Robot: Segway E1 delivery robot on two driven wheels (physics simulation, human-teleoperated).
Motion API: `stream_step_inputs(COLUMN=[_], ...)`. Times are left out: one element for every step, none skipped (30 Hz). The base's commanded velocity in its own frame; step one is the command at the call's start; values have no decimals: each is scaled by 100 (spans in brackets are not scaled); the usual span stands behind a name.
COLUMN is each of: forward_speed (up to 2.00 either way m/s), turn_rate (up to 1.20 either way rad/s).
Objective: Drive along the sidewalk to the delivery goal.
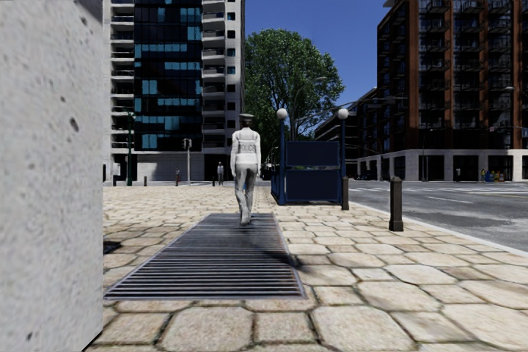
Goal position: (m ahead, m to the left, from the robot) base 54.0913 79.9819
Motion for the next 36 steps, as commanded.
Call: stream_step_inputs(forward_speed=[200, 200, 200, 200, 200, 200, 200, 200, 200, 200, 200, 200, 200, 200, 200, 200, 200, 200, 200, 200, 200, 200, 200, 200, 200, 200, 200, 200, 200, 200, 200, 200, 200, 200, 200, 200], turn_rate=[19, 22, 22, 23, 25, 33, 37, 38, 38, 38, 38, 38, 38, 38, 38, 38, 38, 38, 38, 39, 39, 39, 39, 39, 39, 39, 39, 39, 39, 39, 39, 39, 39, 39, 39, 39])
